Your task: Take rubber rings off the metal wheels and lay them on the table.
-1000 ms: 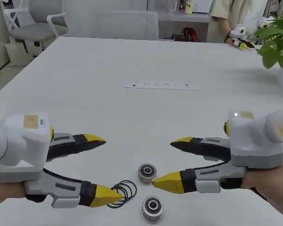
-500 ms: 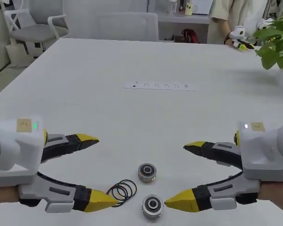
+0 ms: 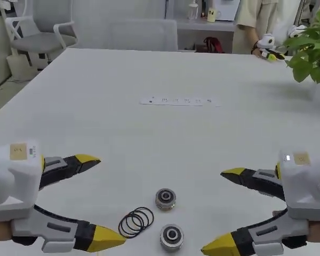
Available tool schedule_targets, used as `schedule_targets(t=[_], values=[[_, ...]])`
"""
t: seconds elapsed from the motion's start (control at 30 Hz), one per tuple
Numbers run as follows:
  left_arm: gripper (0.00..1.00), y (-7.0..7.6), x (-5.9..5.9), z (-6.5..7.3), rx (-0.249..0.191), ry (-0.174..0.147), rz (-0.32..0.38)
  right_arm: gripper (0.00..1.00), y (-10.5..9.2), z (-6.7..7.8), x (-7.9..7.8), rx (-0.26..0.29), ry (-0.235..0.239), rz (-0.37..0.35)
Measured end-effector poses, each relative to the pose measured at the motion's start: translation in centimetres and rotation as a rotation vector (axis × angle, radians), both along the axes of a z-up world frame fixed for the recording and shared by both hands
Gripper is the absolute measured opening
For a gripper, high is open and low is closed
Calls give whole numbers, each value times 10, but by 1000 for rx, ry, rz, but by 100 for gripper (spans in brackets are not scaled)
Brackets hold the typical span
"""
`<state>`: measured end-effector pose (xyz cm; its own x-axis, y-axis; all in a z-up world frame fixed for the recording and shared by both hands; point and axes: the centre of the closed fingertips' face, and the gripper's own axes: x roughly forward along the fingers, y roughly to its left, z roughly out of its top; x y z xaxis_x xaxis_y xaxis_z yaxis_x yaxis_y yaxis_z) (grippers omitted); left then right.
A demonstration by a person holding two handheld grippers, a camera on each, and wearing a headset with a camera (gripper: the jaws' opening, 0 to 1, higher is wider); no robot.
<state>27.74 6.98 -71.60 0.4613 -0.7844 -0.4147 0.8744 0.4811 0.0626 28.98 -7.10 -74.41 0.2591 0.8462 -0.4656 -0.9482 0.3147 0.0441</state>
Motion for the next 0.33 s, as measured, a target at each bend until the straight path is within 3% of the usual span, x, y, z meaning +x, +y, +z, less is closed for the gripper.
schedule_targets(t=[0.33], values=[[100, 5, -3, -7, 16, 9, 12, 100, -9, -8, -5, -42, -14, -1]])
